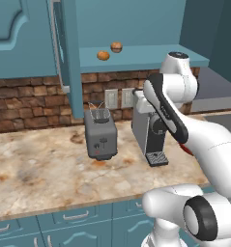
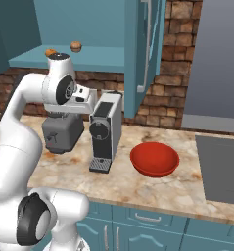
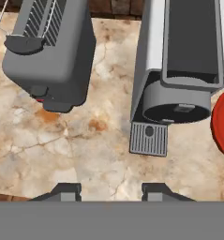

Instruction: Pick the tangerines from the cabinet and place them in one bowl. Pick the apple from the sink and place it in the other bowl.

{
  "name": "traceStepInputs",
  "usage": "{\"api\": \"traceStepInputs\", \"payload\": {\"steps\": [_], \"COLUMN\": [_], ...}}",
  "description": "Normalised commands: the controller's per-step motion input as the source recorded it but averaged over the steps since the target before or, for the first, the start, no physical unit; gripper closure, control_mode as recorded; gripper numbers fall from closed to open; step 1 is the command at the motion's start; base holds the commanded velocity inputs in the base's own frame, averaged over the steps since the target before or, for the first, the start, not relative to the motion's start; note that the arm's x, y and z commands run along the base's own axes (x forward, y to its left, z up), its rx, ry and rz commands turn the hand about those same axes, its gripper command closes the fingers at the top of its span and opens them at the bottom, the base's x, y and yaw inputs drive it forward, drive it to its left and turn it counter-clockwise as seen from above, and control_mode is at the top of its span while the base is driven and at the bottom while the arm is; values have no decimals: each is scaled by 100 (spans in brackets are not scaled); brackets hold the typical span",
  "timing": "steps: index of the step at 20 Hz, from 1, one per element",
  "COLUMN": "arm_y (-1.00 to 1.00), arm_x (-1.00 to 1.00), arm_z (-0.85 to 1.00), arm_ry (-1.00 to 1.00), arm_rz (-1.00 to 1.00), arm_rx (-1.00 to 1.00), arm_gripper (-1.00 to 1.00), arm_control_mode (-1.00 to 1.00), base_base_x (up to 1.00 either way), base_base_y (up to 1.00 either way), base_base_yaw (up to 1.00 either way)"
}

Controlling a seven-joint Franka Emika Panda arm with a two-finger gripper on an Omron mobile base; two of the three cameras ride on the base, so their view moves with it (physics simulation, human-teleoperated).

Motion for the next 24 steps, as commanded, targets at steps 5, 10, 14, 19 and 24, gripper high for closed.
{"api": "traceStepInputs", "payload": {"steps": [5, 10, 14, 19, 24], "arm_y": [19, 47, 29, 6, 0], "arm_x": [0, 0, 0, 29, 42], "arm_z": [22, 77, 81, 60, 35], "arm_ry": [-15, -31, -33, -23, -15], "arm_rz": [0, 0, 0, 0, 1], "arm_rx": [-1, -4, 0, 1, 9], "arm_gripper": [-100, -100, -100, -100, -100], "arm_control_mode": [-100, -100, -100, -100, -100], "base_base_x": [0, 0, 0, 0, 0], "base_base_y": [0, 0, 0, 0, 0], "base_base_yaw": [0, 0, 0, 0, 0]}}
